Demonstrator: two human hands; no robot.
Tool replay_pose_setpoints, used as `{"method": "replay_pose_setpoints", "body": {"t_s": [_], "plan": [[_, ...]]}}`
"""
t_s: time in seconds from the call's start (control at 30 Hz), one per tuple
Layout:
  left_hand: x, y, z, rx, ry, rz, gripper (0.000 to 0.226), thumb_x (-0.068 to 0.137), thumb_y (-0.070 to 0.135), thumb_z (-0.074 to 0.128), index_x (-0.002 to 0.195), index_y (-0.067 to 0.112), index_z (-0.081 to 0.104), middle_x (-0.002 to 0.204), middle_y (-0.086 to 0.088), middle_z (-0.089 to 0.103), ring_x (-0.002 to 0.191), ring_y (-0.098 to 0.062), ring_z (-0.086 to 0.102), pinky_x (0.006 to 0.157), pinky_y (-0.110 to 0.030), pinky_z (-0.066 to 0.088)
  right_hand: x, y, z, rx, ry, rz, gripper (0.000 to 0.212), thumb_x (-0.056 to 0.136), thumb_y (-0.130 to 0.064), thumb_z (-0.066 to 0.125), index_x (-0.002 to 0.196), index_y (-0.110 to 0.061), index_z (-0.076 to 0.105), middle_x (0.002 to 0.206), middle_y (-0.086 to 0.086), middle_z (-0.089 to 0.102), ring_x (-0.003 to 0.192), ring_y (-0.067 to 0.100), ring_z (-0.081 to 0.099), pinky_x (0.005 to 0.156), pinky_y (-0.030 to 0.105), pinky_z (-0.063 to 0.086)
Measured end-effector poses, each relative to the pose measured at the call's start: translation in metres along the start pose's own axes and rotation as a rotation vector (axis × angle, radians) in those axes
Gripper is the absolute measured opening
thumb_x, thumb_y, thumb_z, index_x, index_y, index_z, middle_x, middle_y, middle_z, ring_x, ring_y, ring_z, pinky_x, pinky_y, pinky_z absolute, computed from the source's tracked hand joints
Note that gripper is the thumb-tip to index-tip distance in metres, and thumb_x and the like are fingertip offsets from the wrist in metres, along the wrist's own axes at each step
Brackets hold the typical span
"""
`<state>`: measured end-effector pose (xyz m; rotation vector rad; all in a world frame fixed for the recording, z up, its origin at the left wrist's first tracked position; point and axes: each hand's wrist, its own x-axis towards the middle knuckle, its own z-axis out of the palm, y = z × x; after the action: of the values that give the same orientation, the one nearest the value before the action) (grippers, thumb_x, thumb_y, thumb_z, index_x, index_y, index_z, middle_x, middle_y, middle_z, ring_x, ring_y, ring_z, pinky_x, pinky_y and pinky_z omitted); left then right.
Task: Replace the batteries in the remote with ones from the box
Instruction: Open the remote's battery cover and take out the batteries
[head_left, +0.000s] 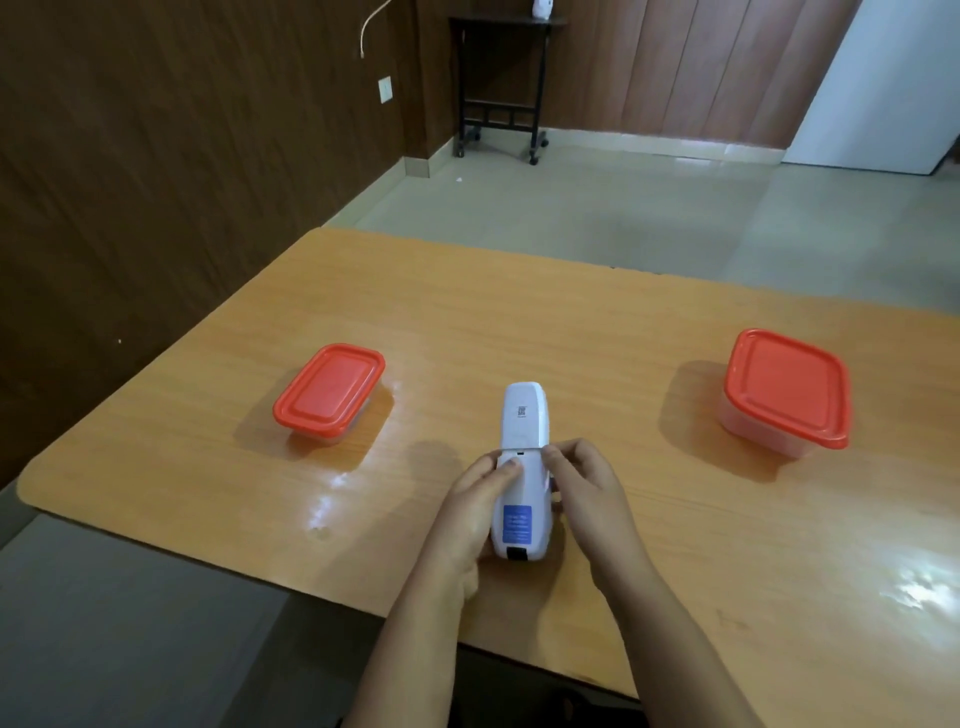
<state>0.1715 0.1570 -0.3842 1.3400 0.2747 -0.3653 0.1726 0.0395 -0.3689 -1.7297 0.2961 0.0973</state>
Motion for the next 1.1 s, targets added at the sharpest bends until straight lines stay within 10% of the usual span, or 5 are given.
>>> {"method": "replay_pose_setpoints", "body": {"t_s": [0.33,0.5,0.83,1.1], "plan": [[-0.008,0.018,-0.027,-0.150,0.033,-0.135,0.041,0.088,0.044,0.055,0.098,0.008,0.074,0.071,-0.005,0.072,0.058,-0.018,0.066,0.052,-0.024,0.049,0.008,-0.007,-0.023,0.408,-0.084,0.114,0.022,0.093,-0.020,0.055,0.113,-0.027,0.061,0.097,-0.001,0.062,0.076,0.014,0.057,0.063,0.025,0.047],[-0.003,0.020,-0.018,-0.542,-0.002,-0.087,0.059,0.084,0.058,0.048,0.122,0.015,0.062,0.109,-0.009,0.067,0.099,-0.024,0.064,0.079,-0.037,0.051,0.011,-0.001,-0.014,0.627,-0.089,0.198,0.014,0.090,-0.004,0.058,0.095,-0.016,0.052,0.107,0.015,0.057,0.080,0.029,0.062,0.053,0.024,0.055],[0.002,0.010,-0.007,-0.434,0.182,0.067,0.030,0.096,0.016,0.049,0.126,0.019,0.053,0.105,-0.009,0.070,0.091,-0.023,0.068,0.066,-0.031,0.056,0.001,0.019,0.000,-0.618,-0.051,-0.400,0.050,0.070,-0.036,0.074,0.116,-0.027,0.054,0.115,-0.012,0.047,0.099,0.007,0.054,0.078,0.023,0.045],[0.002,0.005,-0.004,-0.330,0.292,0.135,0.030,0.094,0.016,0.053,0.124,0.019,0.055,0.104,-0.008,0.071,0.089,-0.020,0.069,0.060,-0.024,0.054,-0.001,0.015,0.009,-0.722,0.106,-0.523,0.043,0.068,-0.043,0.069,0.106,-0.023,0.066,0.091,-0.003,0.062,0.082,0.017,0.057,0.065,0.024,0.039]]}}
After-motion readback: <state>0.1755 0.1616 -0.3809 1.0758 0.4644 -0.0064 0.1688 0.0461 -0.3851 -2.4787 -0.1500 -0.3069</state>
